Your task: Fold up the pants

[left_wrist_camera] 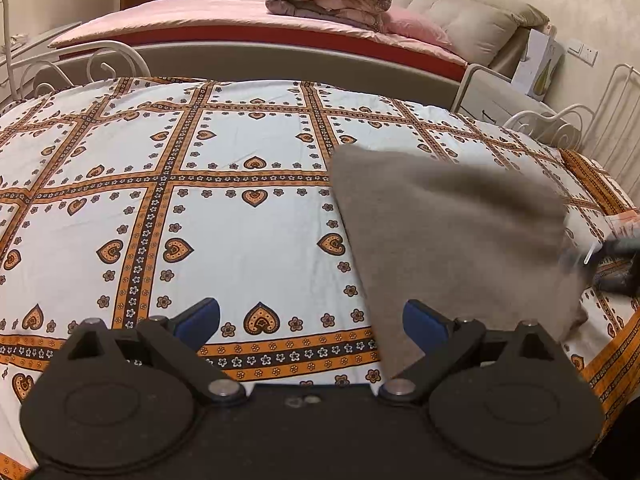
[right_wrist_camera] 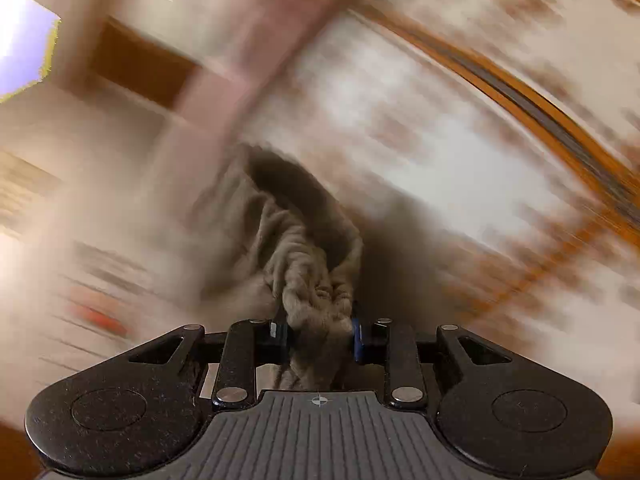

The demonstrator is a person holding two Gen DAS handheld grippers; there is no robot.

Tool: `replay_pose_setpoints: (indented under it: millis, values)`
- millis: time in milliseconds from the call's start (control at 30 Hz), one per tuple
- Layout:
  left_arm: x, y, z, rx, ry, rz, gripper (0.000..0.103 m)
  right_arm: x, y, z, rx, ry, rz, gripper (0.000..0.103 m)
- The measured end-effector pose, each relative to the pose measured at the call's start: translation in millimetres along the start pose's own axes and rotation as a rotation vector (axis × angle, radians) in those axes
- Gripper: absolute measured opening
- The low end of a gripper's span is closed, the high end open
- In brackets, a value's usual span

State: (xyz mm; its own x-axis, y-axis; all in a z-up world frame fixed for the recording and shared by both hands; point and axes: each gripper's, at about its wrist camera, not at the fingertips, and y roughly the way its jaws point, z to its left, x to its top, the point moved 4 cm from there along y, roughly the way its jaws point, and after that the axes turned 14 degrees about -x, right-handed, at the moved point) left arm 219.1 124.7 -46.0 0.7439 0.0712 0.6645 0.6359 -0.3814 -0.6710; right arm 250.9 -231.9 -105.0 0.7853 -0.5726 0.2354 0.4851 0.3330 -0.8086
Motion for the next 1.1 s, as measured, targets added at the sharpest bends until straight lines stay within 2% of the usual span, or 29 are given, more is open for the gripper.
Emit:
replay_pose_setpoints:
  millis: [33,67,100,133,200,267,300,367,433,500,533,600,667,767,800,867,967,1100]
  values:
    - [0.3,0.9,-0.5,0.000,-0.002,0.001,0.092,1.9,-1.4,-7.6,0.035,0.053,-0.007,0.028]
    - [0.5,1.6,-1.5,-0.003,0.000,0.000,0.092,5.9,-8.8,-5.7,0.080,0.056,-0.028,0.028]
    - [0.8,2.4,-2.8,-0.006,0.003,-0.001,0.092,8.0,-17.0,-0.7,0.077,0.010,-0.064,0.028]
    - [0.8,3.5,-3.7,-0.006,0.004,0.000,0.092,7.3,-21.5,3.1,0.054,-0.035,-0.086,0.028]
    - [0.0,5.8,-5.0,-0.006,0.008,0.008,0.092,4.6,-18.1,1.1,0.032,-0.040,-0.070,0.031]
    - [-1.3,6.6,-6.1,-0.007,0.011,0.011,0.092,6.8,-16.4,-5.0,0.007,-0.025,-0.064,0.042]
    - [-2.0,6.7,-6.1,-0.010,0.011,0.012,0.092,7.9,-22.3,-6.5,-0.011,-0.035,-0.097,0.043]
    - [-2.7,7.2,-5.6,-0.012,0.014,0.014,0.092,10.3,-39.5,0.6,-0.094,-0.144,-0.200,0.043]
    - [-3.0,7.6,-3.4,-0.013,0.006,0.012,0.092,10.0,-49.3,5.0,-0.091,-0.203,-0.234,0.049]
    - [-3.0,9.3,-2.0,-0.024,-0.010,0.008,0.092,5.1,-57.2,5.5,-0.039,-0.211,-0.238,0.089]
    - [-2.6,11.2,-2.2,-0.032,-0.016,0.008,0.092,3.6,-56.2,6.5,-0.028,-0.214,-0.235,0.093]
    - [-2.0,17.0,-4.8,-0.042,-0.017,0.013,0.092,3.9,-45.3,10.4,-0.022,-0.233,-0.187,0.093]
    - [-2.4,24.0,-9.9,-0.047,-0.002,0.029,0.092,6.7,-26.9,6.0,-0.064,-0.247,-0.140,0.092]
    - [-2.4,31.6,-17.0,-0.069,0.007,0.037,0.092,11.0,-8.2,-7.6,-0.064,-0.206,-0.043,0.091]
    - [-2.9,33.9,-18.3,-0.083,0.001,0.038,0.092,13.8,-11.1,-11.2,-0.034,-0.168,-0.041,0.083]
    - [-2.3,40.7,-20.6,-0.115,-0.013,0.039,0.092,19.3,-16.2,-11.8,0.075,-0.137,-0.036,0.079]
    - [1.6,54.1,-20.4,-0.169,-0.062,0.035,0.090,23.4,-6.5,-15.2,0.062,-0.155,-0.002,0.079]
    - [6.6,73.9,-11.8,-0.246,-0.171,0.024,0.082,27.0,1.7,-13.8,0.101,-0.200,0.006,0.080]
